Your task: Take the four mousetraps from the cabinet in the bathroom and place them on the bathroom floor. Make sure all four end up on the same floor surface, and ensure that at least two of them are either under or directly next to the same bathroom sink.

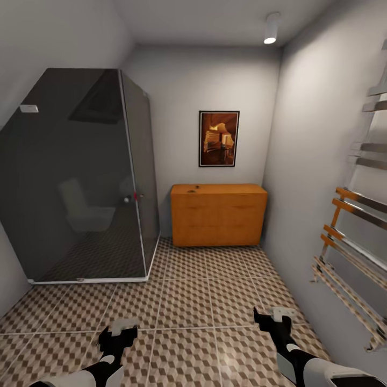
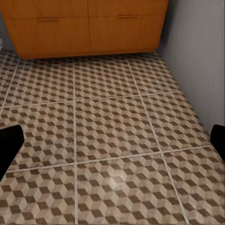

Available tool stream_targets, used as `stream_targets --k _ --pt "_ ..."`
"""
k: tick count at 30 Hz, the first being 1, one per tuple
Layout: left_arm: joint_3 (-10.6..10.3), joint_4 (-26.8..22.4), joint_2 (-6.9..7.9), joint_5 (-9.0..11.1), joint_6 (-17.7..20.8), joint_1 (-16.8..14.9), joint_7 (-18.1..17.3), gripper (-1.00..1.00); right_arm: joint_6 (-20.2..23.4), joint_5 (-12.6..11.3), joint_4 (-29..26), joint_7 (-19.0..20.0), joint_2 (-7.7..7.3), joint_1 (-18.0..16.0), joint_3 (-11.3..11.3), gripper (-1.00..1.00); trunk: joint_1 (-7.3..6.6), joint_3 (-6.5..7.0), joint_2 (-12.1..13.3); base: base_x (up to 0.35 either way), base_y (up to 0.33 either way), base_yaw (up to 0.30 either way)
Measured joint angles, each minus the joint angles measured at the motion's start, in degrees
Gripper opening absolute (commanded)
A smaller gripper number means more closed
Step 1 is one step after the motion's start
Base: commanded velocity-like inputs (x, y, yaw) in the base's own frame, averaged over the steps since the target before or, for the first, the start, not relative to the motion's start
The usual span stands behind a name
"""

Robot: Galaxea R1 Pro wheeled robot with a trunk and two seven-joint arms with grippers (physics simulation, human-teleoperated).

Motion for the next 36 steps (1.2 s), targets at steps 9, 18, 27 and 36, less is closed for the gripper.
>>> stream_targets --k 9,18,27,36 --pt "0.0 0.0 0.21 0.0 -0.1 0.0 -0.1 1.00 0.7 2.7 0.0 -5.0 0.02 1.0 0.2 1.00 0.00 0.00 0.0 0.330 -0.042 0.000" --pt "0.0 0.0 0.06 0.0 -0.1 0.0 -0.1 1.00 1.0 2.8 0.0 -5.0 0.07 3.3 0.2 1.00 0.00 0.00 0.0 0.330 -0.001 0.000" --pt "0.0 0.0 0.19 -0.1 -0.2 0.0 0.0 1.00 8.5 3.0 -0.1 -4.2 0.08 3.5 0.3 1.00 0.00 0.00 0.0 0.330 0.000 0.000" --pt "0.0 0.0 0.17 -0.2 -0.1 0.0 0.0 1.00 9.3 3.1 -0.1 -4.0 -0.09 3.5 0.3 1.00 0.00 0.00 0.0 0.330 0.000 0.000"
